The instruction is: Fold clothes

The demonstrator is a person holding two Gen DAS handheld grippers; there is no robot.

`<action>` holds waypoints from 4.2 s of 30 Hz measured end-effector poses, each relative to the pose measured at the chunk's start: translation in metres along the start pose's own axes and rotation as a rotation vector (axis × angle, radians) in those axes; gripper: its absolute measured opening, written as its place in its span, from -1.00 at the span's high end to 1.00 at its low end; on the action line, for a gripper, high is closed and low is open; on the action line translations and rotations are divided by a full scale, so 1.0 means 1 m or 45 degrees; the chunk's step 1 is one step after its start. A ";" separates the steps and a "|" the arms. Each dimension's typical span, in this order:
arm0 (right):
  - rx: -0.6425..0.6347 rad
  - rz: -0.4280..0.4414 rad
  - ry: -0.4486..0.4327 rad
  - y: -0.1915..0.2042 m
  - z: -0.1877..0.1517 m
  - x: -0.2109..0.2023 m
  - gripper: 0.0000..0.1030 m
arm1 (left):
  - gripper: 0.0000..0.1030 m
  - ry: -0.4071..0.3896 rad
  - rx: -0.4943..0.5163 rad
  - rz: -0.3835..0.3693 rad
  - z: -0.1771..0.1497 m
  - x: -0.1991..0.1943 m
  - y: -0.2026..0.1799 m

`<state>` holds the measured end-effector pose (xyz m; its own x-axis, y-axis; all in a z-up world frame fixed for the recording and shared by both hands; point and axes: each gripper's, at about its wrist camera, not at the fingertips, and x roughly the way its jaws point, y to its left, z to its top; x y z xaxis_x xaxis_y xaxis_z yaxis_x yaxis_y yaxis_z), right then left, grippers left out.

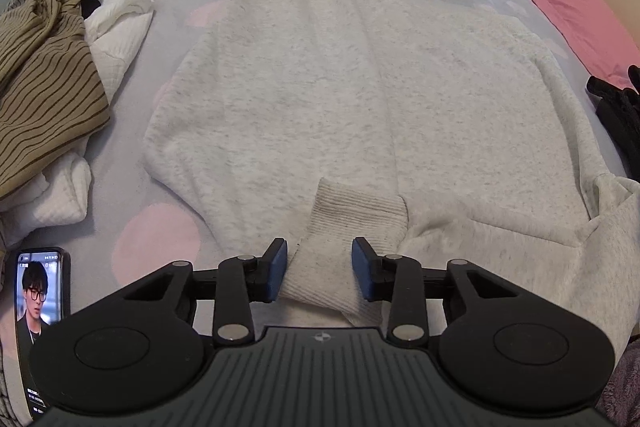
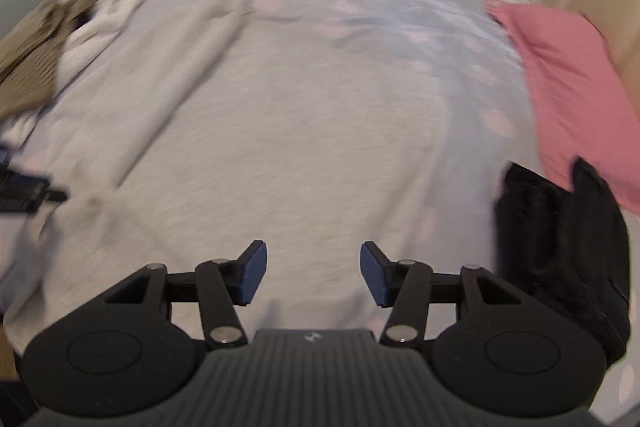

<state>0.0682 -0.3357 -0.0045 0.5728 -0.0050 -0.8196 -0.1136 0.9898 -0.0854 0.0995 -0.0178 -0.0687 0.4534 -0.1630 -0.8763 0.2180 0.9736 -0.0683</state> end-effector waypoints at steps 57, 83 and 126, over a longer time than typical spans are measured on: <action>0.295 -0.052 0.248 -0.087 -0.042 0.064 0.84 | 0.97 -0.257 0.146 -0.129 0.004 -0.031 -0.023; 0.413 0.015 0.302 -0.113 -0.065 0.097 0.40 | 0.86 0.038 0.104 -0.140 0.022 0.015 -0.019; 0.804 0.375 0.312 -0.169 -0.073 0.113 0.79 | 1.00 -0.747 0.819 0.035 0.321 -0.057 -0.271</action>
<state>0.0927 -0.5135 -0.1241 0.3845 0.3152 -0.8677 0.2965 0.8480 0.4394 0.2923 -0.3233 0.1529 0.7992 -0.3694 -0.4741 0.5660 0.7279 0.3870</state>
